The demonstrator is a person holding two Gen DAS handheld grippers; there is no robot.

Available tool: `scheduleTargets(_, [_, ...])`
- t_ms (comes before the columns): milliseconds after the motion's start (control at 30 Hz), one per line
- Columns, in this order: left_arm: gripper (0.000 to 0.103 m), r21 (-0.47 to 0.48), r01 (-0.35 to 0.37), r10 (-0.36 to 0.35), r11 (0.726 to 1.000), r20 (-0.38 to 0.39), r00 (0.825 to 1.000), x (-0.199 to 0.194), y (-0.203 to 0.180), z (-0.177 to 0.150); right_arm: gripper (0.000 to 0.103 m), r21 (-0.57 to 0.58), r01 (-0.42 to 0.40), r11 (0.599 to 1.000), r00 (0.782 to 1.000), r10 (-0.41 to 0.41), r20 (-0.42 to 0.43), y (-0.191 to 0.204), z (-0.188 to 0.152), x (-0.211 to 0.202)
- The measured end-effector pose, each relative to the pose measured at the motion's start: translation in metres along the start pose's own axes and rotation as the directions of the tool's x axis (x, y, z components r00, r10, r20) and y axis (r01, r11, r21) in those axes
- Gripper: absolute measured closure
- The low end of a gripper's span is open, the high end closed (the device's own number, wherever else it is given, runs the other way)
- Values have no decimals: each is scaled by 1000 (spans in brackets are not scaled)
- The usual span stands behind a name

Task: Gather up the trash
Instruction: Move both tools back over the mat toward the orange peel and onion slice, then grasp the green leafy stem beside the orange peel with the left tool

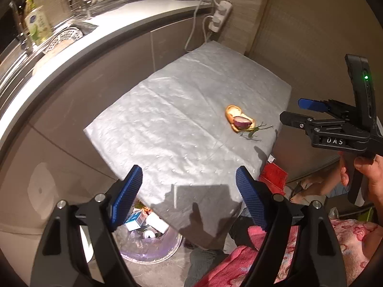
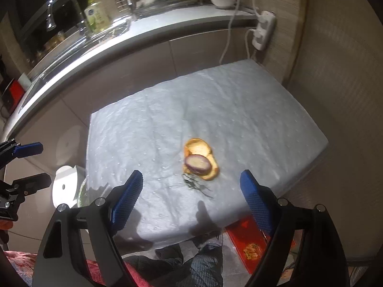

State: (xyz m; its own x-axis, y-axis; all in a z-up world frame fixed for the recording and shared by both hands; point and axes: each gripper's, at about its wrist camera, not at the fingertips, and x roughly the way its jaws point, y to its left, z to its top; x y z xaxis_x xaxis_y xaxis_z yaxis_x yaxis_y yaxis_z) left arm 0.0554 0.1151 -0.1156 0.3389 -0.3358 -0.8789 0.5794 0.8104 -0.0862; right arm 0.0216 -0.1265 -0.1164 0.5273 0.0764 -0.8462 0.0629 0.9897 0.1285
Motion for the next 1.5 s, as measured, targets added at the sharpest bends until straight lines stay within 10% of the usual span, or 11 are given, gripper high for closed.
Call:
scheduleTargets(667, [28, 123, 120, -105, 985, -118, 987, 119, -106, 44, 20, 46, 64, 997, 997, -63, -35, -87, 0, -5])
scheduleTargets(1000, [94, 202, 58, -18, 978, -194, 981, 173, -124, 38, 20, 74, 87, 993, 995, -83, -49, -109, -2, -7])
scheduleTargets(1500, [103, 139, 68, -53, 988, -109, 993, 144, -104, 70, 20, 68, 71, 995, 996, -66, -67, -104, -5, -4])
